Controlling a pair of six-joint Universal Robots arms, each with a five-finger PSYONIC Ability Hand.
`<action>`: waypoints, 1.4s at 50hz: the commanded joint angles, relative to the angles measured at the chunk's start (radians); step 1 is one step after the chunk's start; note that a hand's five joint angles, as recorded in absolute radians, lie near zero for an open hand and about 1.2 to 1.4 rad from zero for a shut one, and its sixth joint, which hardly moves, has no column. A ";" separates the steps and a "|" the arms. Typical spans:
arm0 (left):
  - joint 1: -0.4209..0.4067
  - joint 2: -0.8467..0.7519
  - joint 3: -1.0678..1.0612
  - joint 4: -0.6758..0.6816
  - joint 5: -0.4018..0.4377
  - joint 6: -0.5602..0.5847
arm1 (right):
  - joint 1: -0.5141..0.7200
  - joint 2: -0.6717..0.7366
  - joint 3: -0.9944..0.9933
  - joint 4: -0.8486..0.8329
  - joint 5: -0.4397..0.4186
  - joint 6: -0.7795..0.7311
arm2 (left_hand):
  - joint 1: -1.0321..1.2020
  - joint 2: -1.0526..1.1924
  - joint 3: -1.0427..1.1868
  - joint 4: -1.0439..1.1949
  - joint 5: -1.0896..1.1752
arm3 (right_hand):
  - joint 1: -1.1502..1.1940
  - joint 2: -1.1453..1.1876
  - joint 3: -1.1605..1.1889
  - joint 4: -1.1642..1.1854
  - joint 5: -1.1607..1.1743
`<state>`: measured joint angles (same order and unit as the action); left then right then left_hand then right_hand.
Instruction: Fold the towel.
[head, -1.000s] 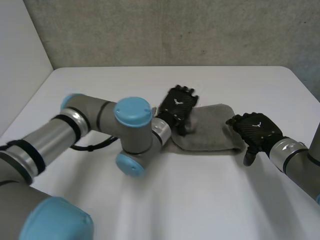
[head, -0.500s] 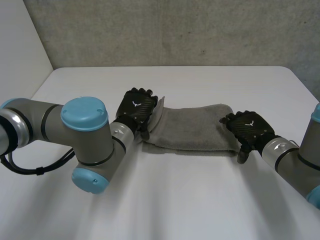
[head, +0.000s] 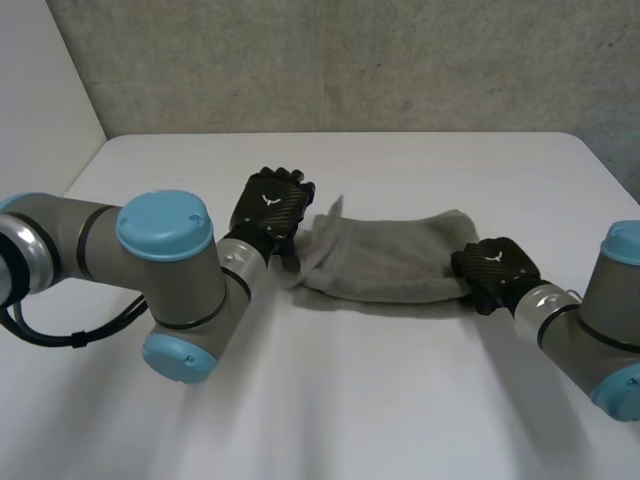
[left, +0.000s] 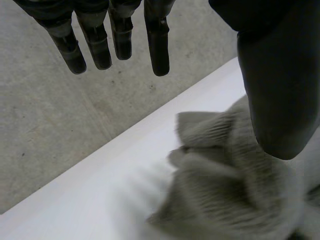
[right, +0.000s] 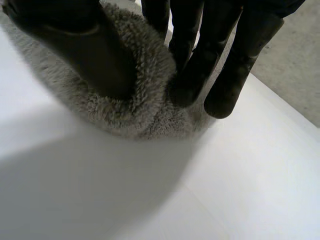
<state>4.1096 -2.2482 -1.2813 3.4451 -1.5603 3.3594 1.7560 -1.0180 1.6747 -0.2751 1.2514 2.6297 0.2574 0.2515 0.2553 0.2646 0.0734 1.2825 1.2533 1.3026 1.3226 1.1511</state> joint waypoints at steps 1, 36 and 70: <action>0.031 0.077 -0.044 -0.007 -0.015 0.000 | -0.078 -0.125 0.049 0.062 -0.010 -0.096 | -0.038 -0.032 -0.036 -0.045 -0.029 | 0.114 0.143 0.094 0.074 0.071; 0.078 0.216 -0.145 0.005 -0.009 -0.115 | 0.494 0.076 -0.365 0.295 0.121 -0.168 | -0.056 -0.050 -0.054 -0.063 -0.046 | -1.108 -1.079 -1.128 -1.148 -1.151; -0.092 -0.089 0.037 -0.078 -0.004 -0.310 | 0.140 0.052 -0.294 0.290 0.042 0.423 | -0.038 -0.032 -0.036 -0.045 -0.029 | -1.108 -1.079 -1.128 -1.148 -1.151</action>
<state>4.0267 -2.2867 -1.2155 3.3912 -1.5639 3.0423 1.8919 -1.0611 1.4064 0.0160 1.2970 2.9732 0.2573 0.2510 0.2551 0.2644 0.0623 0.2326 0.2345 0.2427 0.2517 0.0594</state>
